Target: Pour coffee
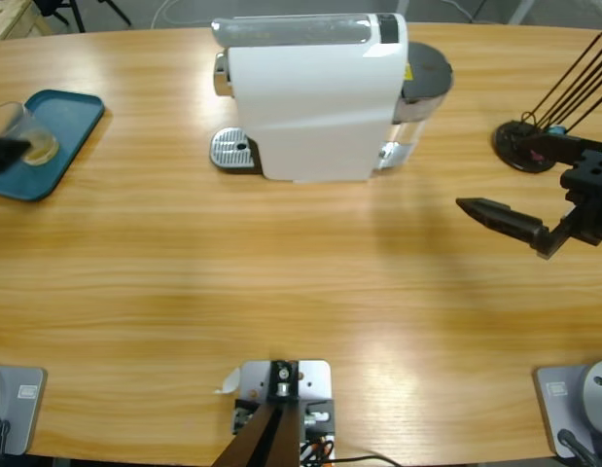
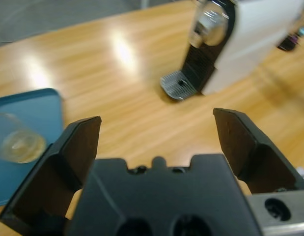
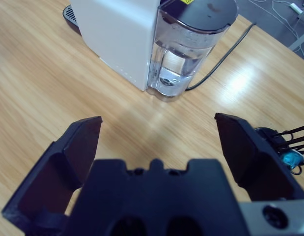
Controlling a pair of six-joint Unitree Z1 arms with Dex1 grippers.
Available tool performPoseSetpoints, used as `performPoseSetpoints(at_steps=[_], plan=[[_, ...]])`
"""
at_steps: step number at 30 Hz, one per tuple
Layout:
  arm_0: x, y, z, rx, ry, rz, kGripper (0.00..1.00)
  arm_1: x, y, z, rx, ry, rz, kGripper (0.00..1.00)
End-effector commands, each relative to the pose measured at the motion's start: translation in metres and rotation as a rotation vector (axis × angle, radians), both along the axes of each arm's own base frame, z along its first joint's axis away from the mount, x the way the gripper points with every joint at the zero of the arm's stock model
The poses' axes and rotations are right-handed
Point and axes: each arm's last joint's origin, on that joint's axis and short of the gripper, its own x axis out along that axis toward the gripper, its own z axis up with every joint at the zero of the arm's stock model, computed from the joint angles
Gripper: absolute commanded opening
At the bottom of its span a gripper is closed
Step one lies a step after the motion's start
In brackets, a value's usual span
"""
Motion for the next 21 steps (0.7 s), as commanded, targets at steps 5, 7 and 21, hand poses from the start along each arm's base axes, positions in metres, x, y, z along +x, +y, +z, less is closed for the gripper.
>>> performPoseSetpoints(at_steps=[5, 7, 21], plan=[[0.011, -0.029, -0.018, 0.012, 0.083, -0.188, 0.978, 0.010, 0.013, -0.004, -0.091, 0.121, -0.042, 1.000], [0.002, -0.022, -0.010, 0.038, 0.124, -0.198, 0.991, 0.011, 0.014, -0.002, -0.105, 0.137, -0.048, 1.000], [0.004, -0.026, -0.012, 0.043, 0.159, -0.235, 0.929, 0.011, 0.014, -0.004, -0.111, 0.148, -0.053, 0.996]])
